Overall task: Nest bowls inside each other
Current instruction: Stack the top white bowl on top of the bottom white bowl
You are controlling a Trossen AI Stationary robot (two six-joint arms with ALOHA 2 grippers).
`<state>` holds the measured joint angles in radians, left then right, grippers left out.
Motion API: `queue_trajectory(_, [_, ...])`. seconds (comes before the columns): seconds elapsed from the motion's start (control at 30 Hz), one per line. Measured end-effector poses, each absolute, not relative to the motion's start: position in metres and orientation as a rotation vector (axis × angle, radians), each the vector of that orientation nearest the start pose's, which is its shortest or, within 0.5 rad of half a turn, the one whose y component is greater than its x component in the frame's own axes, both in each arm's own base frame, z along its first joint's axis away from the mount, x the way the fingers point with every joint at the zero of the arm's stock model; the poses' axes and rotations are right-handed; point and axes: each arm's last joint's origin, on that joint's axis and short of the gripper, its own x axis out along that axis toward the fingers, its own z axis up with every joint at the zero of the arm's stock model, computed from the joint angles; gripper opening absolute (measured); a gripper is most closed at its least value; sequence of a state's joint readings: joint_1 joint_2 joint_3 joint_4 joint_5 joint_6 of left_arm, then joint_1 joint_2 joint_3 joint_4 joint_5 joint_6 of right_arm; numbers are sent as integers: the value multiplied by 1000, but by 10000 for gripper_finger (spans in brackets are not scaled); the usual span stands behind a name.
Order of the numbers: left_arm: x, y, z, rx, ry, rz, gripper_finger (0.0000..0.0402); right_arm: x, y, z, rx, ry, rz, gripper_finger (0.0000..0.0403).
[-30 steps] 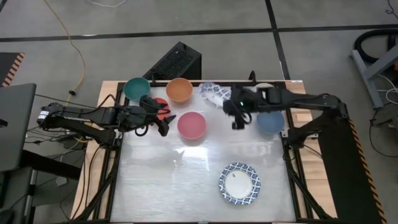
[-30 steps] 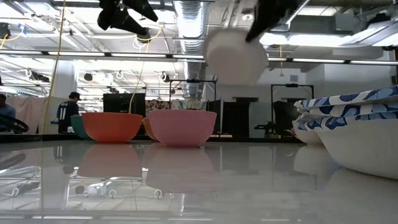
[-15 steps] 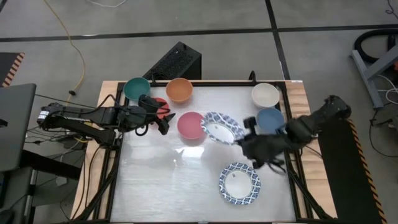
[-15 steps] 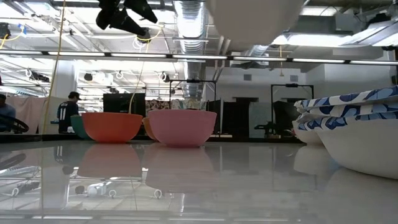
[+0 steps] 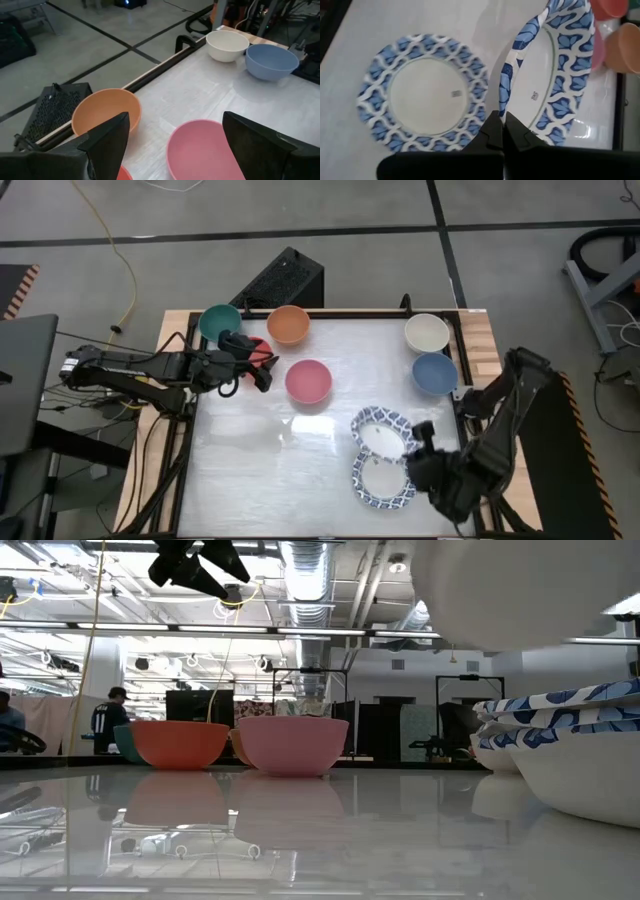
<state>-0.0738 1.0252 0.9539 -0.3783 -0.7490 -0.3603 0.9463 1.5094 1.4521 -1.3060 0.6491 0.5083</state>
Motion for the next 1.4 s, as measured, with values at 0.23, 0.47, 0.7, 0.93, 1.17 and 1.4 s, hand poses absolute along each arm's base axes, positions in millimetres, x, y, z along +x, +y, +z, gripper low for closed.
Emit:
queue_trajectory(0.23, [212, 7, 332, -166, 295, 754, 309, 180, 237, 289, -530, 1104, 59, 3])
queue_trajectory(0.47, [210, 13, 330, -168, 310, 801, 309, 183, 254, 267, -541, 1164, 62, 3])
queue_trajectory(0.7, [210, 18, 330, -173, 307, 824, 309, 185, 262, 265, -489, 1137, 100, 3])
queue_trajectory(0.93, [209, 21, 326, -173, 331, 842, 309, 188, 260, 265, -482, 1140, 89, 3])
queue_trajectory(1.17, [208, 21, 326, -181, 332, 844, 309, 189, 261, 265, -454, 1144, 103, 21])
queue_trajectory(1.4, [209, 21, 326, -185, 333, 838, 309, 187, 260, 265, -379, 1167, 47, 63])
